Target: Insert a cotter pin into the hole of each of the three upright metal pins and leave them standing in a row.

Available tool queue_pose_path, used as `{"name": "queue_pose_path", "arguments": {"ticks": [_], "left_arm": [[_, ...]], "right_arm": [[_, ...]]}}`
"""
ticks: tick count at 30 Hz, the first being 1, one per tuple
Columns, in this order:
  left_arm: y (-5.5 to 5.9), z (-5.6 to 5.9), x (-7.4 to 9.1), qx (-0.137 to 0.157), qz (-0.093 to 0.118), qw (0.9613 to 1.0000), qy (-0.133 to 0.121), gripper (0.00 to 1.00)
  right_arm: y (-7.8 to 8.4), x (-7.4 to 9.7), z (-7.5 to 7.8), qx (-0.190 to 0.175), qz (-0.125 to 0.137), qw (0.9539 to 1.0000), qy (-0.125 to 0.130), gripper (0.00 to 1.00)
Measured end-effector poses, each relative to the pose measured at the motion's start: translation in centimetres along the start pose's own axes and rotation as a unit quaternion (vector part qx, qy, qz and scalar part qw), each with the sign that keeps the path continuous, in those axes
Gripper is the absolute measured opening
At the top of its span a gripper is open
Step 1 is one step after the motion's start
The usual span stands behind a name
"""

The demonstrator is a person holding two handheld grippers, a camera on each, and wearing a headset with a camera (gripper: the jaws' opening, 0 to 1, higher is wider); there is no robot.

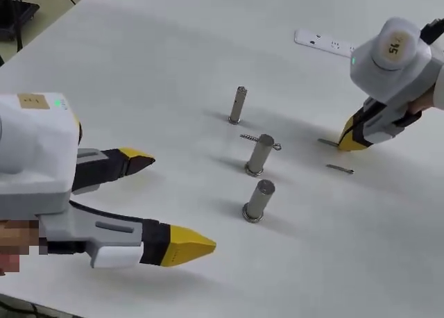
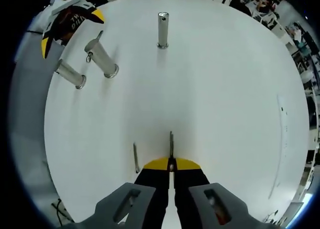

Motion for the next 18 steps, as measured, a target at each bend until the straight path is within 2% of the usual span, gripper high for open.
{"name": "queue_pose_path", "arguments": {"ticks": [7,10,12,15,18], "left_arm": [[0.2,1.0,0.6,0.001,0.002,1.0000,0.000,0.88],[0.3,1.3,0.9,0.004,0.005,1.0000,-0.001,0.88],[0.4,1.4,1.2,0.007,0.008,0.9999,-0.002,0.87],[0.4,1.5,1.4,0.008,0.009,0.9999,-0.007,0.85],[0.2,1.5,1.7,0.006,0.012,0.9998,-0.014,0.84]], "right_arm": [[0.2,0.2,0.3,-0.006,0.003,0.9998,0.020,0.00],[0.4,0.8,0.2,-0.005,0.003,0.9994,0.034,0.00],[0.6,1.3,0.5,-0.011,0.011,0.9991,0.039,0.00],[0.7,2.5,0.0,-0.015,0.022,0.9981,0.056,0.00],[0.7,3.5,0.2,-0.023,0.051,0.9960,0.070,0.00]]}}
Point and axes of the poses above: the centre of the closed fingertips' face, and the gripper's own axes: x roughly backward along the fingers, z roughly to its right, y roughly out of its underside, the point moved 3 cm from there along x, roughly backward along the fingers, and after that the axes turned 4 degrees about -y, right-handed, at the moved point
